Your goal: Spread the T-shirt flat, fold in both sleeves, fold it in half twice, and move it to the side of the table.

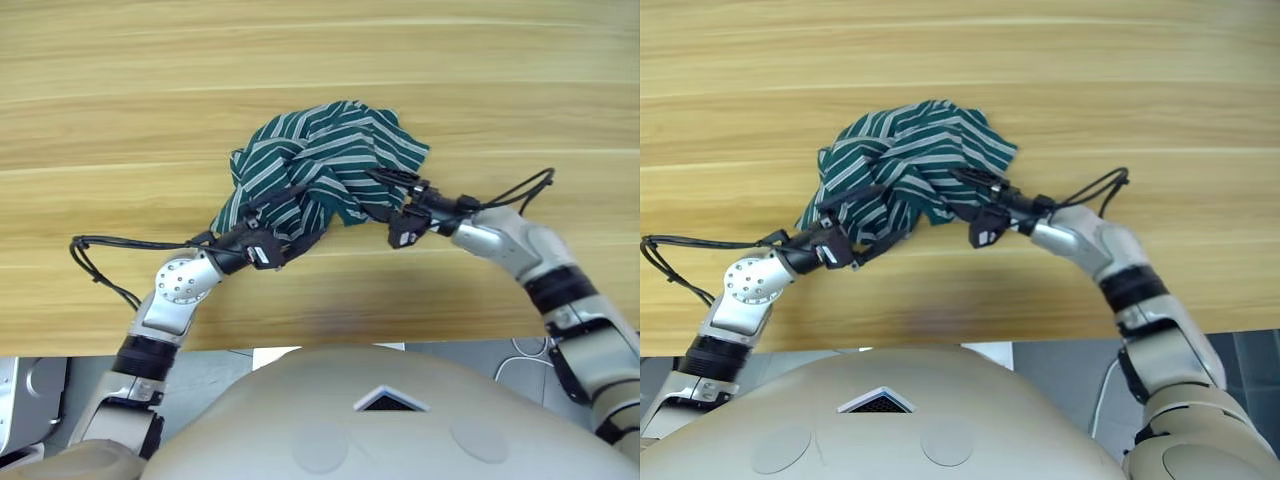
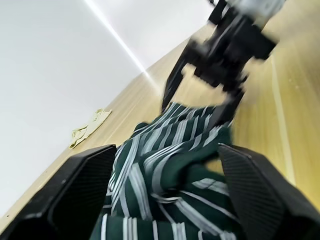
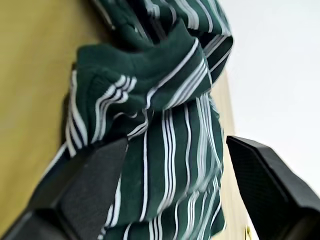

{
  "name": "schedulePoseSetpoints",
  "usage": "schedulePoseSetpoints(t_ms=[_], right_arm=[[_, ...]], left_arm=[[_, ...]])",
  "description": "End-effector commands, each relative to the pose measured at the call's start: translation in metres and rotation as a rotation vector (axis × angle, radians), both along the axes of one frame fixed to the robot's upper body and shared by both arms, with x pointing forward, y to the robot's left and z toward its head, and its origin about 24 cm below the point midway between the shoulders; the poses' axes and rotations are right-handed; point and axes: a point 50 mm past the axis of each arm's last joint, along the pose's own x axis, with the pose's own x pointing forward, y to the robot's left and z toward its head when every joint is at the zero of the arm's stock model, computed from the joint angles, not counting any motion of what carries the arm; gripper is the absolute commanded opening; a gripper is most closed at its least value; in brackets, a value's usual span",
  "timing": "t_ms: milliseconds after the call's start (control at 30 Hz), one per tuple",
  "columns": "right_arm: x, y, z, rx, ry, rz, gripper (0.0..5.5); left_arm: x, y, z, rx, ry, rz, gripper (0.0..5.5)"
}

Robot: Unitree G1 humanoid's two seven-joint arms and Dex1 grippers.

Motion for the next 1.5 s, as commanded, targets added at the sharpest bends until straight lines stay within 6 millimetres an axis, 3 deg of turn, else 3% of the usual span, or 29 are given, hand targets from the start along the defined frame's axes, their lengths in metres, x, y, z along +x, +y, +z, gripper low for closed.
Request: schedulePoseSetpoints(t_ms=[33,167,233,333,433,533,667,900,1067,1300,1500], right_arm=[[-0.010,-0.037,-0.005,-0.165,0.055,-0.111,3.64],[0.000,-0.024,0.011,-0.019,-0.045,-0.144,3.64],[0.007,-0.020,0.036,0.164,-0.143,-0.202,3.64],[-0.001,-0.025,0.056,0.297,-0.138,-0.220,3.64],[-0.021,-0.039,0.046,0.167,-0.026,-0.203,3.64],[-0.055,-0.061,0.031,-0.025,0.162,-0.186,3.64],[-0.073,-0.072,0.028,-0.116,0.242,-0.211,3.64],[-0.052,-0.053,-0.001,-0.158,0.229,-0.215,3.64],[-0.049,-0.043,-0.021,-0.177,0.248,-0.183,3.64],[-0.048,-0.041,-0.023,-0.173,0.245,-0.164,3.64],[-0.046,-0.042,-0.024,-0.180,0.254,-0.153,3.64]], left_arm=[[0.001,0.009,-0.005,0.075,-0.009,0.028,3.80],[-0.001,0.013,-0.005,0.094,-0.013,0.031,3.80],[-0.007,0.021,-0.002,0.117,-0.003,0.026,3.80],[-0.021,0.032,0.010,0.129,-0.003,0.010,3.80],[-0.038,0.036,0.028,0.116,0.014,-0.043,3.80],[-0.060,0.031,0.043,0.096,0.071,-0.102,3.80],[-0.069,0.024,0.043,0.142,0.146,-0.081,3.80],[-0.043,0.014,-0.006,0.337,0.150,0.004,3.80],[-0.042,0.003,-0.028,0.405,0.164,-0.020,3.80],[-0.048,0.013,-0.032,0.483,0.175,-0.002,3.80],[-0.054,0.037,-0.013,0.519,0.169,0.077,3.80]])
